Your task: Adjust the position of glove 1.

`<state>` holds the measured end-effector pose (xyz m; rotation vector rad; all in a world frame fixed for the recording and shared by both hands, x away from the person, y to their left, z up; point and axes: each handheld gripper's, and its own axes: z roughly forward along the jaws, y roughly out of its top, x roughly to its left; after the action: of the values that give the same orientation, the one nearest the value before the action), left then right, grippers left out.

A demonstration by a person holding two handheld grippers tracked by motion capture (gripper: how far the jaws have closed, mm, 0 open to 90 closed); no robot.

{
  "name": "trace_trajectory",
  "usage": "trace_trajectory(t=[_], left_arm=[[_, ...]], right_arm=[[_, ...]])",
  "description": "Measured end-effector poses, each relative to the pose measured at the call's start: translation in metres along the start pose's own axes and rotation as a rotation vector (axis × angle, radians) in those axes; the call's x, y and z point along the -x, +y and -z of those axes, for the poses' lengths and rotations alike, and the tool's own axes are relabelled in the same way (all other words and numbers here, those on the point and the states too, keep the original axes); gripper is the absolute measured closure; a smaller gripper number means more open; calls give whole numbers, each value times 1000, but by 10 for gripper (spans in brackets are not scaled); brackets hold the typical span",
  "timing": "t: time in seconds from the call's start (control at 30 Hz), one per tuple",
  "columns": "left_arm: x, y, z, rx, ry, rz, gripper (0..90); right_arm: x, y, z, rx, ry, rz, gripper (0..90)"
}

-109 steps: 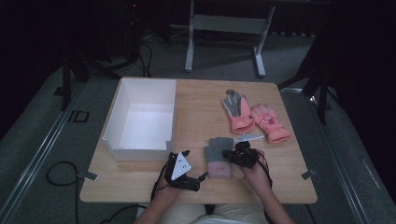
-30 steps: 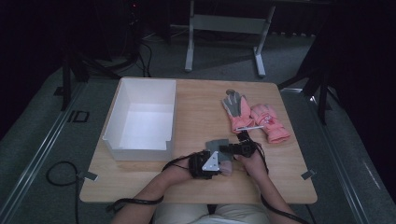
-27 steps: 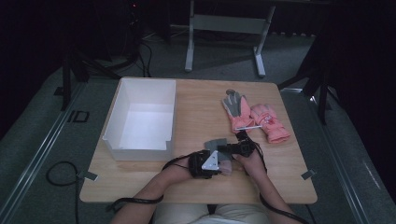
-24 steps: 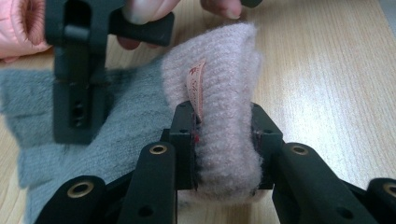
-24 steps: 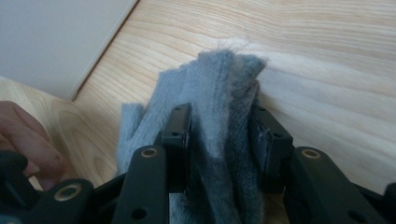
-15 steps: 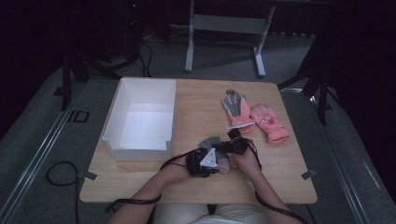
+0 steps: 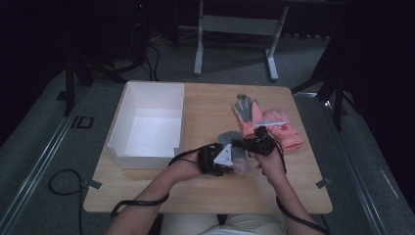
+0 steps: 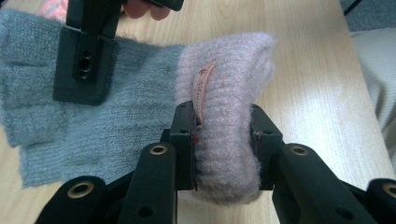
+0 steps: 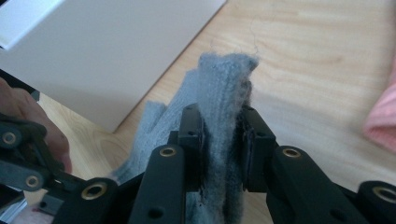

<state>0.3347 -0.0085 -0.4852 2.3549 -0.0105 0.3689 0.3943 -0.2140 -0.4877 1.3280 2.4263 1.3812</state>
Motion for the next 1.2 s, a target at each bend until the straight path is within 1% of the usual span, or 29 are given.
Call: trace_trajectory(t=[0.03, 0.07, 0.1, 0.27, 0.37, 0.53, 0.6, 0.63, 0.77, 0.87, 0.93, 1.0, 1.07, 1.1, 1.17, 1.2], left_arm=[[-2, 3, 4, -10, -4, -10, 688], [-2, 3, 4, -10, -4, -10, 688], [-6, 8, 11, -21, -2, -29, 688], [-15, 21, 30, -42, 4, -61, 688], [-19, 29, 42, -55, 16, -82, 688], [-27, 38, 61, -77, 28, -102, 688], [-31, 41, 69, -91, 34, -115, 687], [-33, 42, 73, -94, 34, -117, 688], [-42, 41, 89, -108, 44, -149, 687], [-48, 38, 98, -111, 46, -148, 686], [-50, 35, 105, -116, 49, -148, 686], [-52, 33, 111, -132, 63, -159, 684], [-52, 33, 113, -134, 65, -160, 684], [-53, 30, 119, -146, 78, -168, 684], [-55, 26, 125, -151, 84, -165, 684], [-55, 25, 127, -156, 87, -171, 684]], right_arm=[[-1, 3, 2, 4, -2, 4, 738], [-1, 3, 2, 4, -2, 4, 738], [-2, 5, 4, 6, -3, 6, 739], [-10, 21, 13, 41, 3, 17, 739], [-16, 31, 18, 59, 7, 29, 739], [-28, 48, 23, 83, 6, 55, 739], [-33, 56, 24, 95, 15, 61, 739], [-34, 59, 24, 95, 17, 63, 739], [-41, 74, 22, 112, 43, 67, 739], [-47, 83, 18, 119, 51, 69, 739], [-52, 88, 15, 118, 51, 82, 739], [-57, 94, 12, 117, 51, 90, 739], [-59, 96, 10, 118, 54, 92, 739], [-61, 98, 8, 118, 59, 91, 739], [-68, 106, 2, 113, 65, 99, 740], [-70, 108, -1, 110, 67, 103, 739]])
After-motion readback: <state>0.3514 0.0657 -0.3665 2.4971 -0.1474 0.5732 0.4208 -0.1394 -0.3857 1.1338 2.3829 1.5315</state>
